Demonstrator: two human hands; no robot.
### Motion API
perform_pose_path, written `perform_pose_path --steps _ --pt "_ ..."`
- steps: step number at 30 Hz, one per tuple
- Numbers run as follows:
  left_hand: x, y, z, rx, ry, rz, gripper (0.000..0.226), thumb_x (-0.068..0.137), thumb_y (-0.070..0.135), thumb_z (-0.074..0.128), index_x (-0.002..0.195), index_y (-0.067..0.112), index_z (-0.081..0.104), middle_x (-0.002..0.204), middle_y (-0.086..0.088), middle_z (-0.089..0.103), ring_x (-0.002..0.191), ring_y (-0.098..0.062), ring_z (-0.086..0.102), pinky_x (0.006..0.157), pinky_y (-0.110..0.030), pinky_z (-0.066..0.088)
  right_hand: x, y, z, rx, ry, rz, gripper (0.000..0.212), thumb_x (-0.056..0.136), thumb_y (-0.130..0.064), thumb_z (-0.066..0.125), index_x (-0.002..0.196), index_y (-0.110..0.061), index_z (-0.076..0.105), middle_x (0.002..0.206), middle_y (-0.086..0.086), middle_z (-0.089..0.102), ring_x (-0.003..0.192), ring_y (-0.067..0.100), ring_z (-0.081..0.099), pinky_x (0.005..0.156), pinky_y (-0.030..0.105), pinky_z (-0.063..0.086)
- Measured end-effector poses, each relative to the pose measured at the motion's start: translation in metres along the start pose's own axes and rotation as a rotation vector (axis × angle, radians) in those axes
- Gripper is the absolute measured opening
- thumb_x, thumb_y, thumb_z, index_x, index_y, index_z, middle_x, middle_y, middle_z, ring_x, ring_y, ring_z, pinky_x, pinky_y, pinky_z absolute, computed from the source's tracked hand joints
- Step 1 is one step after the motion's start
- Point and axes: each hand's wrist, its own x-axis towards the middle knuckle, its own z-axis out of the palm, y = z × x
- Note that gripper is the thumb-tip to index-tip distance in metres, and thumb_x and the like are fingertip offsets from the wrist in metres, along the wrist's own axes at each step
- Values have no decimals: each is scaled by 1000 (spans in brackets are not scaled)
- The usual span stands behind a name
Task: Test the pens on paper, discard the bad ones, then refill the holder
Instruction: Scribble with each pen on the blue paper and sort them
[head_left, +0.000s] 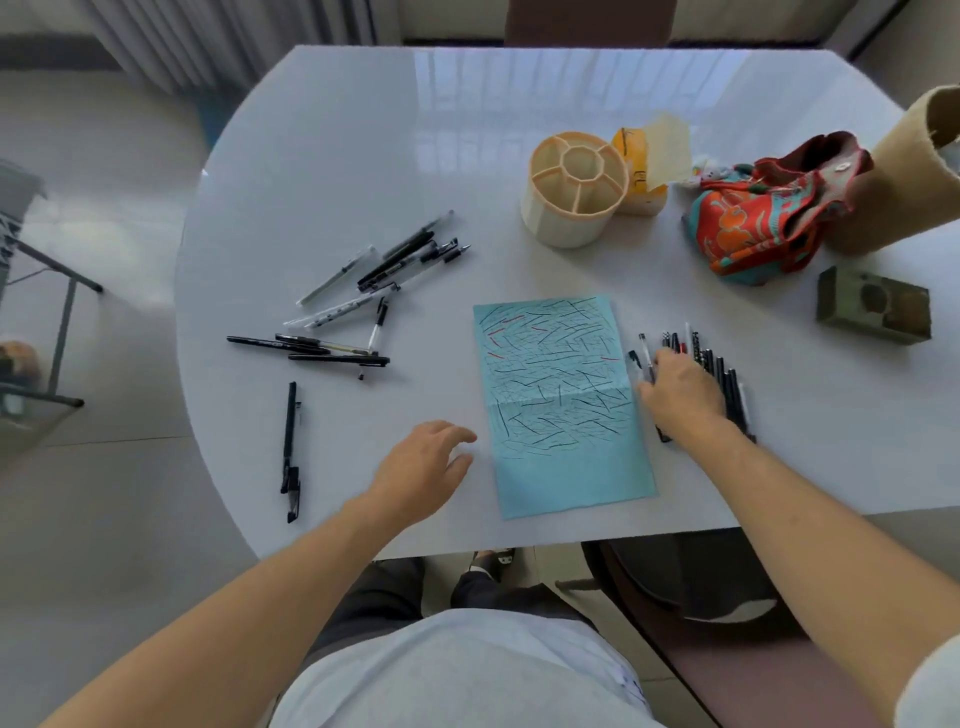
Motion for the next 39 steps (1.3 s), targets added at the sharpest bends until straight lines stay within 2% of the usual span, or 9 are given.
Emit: perform_pose_path --steps 4,11,18,22,24,27,30,34,39 --pt "-2 -13 -6 -28 3 -37 32 99 31 51 130 26 60 134 6 57 129 -13 47 104 -34 44 3 -55 -2 83 106 -179 31 97 -25 60 124 -11 61 119 14 64 103 34 63 82 41 51" --pt "-10 -44 -19 -85 -32 -36 32 99 31 50 130 29 57 136 12 55 129 -9 45 106 -31 42 48 -230 -7 222 -3 -547 40 97 -12 51 135 -15 62 138 9 60 124 33 55 99 42 49" --pt "-24 -66 -22 -101 -26 -56 31 99 32 51 129 31 59 140 15 52 130 -5 43 99 -19 31 82 -292 9 -189 67 -644 43 86 7 52 125 -10 57 126 15 55 115 36 55 87 45 51" --pt "-25 -67 -23 -105 -23 -64 31 99 32 51 129 31 59 141 14 52 131 -6 42 101 -21 32 76 -275 4 -148 102 -730 33 85 3 53 116 -6 62 120 18 57 100 41 62 80 45 53" --pt "-22 -62 -21 -106 -29 -49 31 99 32 51 129 31 59 140 14 52 131 -8 42 102 -23 34 65 -256 -8 119 138 -679 27 85 -3 55 110 -5 66 113 18 59 88 39 63 76 40 51" --pt "-12 -44 -15 -101 -32 -14 31 98 30 53 129 30 59 138 12 53 131 -12 43 105 -29 38 33 -210 -26 614 264 -464 10 82 -13 61 78 -8 68 85 2 65 73 21 61 69 29 47" --pt "1 -18 -4 -87 -31 14 35 96 29 55 131 29 56 139 10 52 130 -15 42 104 -34 42 -14 -148 -22 935 138 -165 28 84 -24 62 57 -15 69 80 -3 67 66 15 67 63 36 57" --pt "15 10 14 18 -24 8 47 91 40 57 137 31 51 137 6 49 127 -21 41 100 -38 46 -77 -69 15 1097 -31 34 20 96 -11 65 80 -19 75 89 14 74 74 32 75 66 42 62" --pt "23 28 29 244 -8 -38 66 76 63 61 135 36 47 134 0 42 120 -25 41 97 -39 45 -118 -19 49 1056 5 131 15 97 -15 64 91 -26 72 82 -5 78 67 18 73 65 26 58"
